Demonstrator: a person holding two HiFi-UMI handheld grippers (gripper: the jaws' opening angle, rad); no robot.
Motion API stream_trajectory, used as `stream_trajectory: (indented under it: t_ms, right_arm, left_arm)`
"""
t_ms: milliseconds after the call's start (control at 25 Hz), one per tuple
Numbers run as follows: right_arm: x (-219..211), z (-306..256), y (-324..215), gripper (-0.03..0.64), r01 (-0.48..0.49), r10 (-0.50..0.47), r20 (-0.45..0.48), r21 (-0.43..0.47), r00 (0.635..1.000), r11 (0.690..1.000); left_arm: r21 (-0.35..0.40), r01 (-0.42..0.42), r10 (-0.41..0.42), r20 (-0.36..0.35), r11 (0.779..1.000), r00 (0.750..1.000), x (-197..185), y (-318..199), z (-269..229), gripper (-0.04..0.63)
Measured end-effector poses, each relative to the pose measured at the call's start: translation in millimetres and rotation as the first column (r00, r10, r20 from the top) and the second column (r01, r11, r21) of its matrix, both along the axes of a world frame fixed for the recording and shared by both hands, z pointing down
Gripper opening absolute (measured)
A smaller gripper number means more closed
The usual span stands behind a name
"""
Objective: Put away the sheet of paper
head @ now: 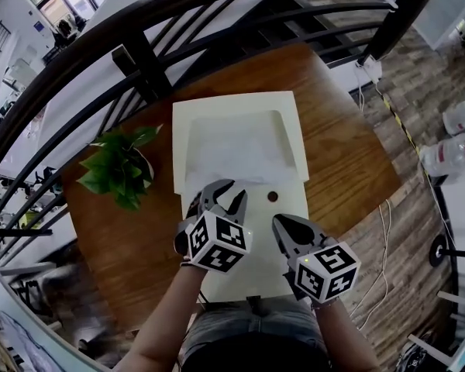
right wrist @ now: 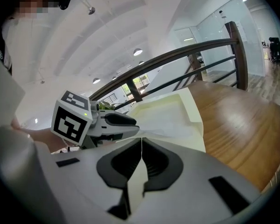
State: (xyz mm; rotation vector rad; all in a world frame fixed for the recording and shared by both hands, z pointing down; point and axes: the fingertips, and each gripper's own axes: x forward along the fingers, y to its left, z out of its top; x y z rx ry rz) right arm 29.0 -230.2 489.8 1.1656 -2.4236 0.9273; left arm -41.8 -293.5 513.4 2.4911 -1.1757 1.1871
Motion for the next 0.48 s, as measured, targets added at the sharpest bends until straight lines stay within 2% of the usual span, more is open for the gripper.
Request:
stream_trajectory:
  t_ms: [200, 320, 480]
  right_arm:
    - [-4, -16, 1, 0.028, 0.025, -0.025, 0.002, 0.049, 1.000, 0.998]
    - [-3, -27, -2, 0.028, 0.020, -0.020, 0.005, 0.080, 1.000, 0.997]
    - [-5, -43, -3, 0.028, 0.022, -0.023, 0.013, 0.119, 1.000, 0.993]
  left_arm:
    - [-0.049, 0.042, -0.051, -0.190, 0.998, 0.980, 4, 19, -21, 0.114]
    - [-0.079, 0.079, -0.101, -0.317, 0.994, 0.943, 6, 27, -37, 0.095]
    - [-0.108, 0.105, -0.143, -0.454, 0.989, 0.880, 5, 40, -61, 0.075]
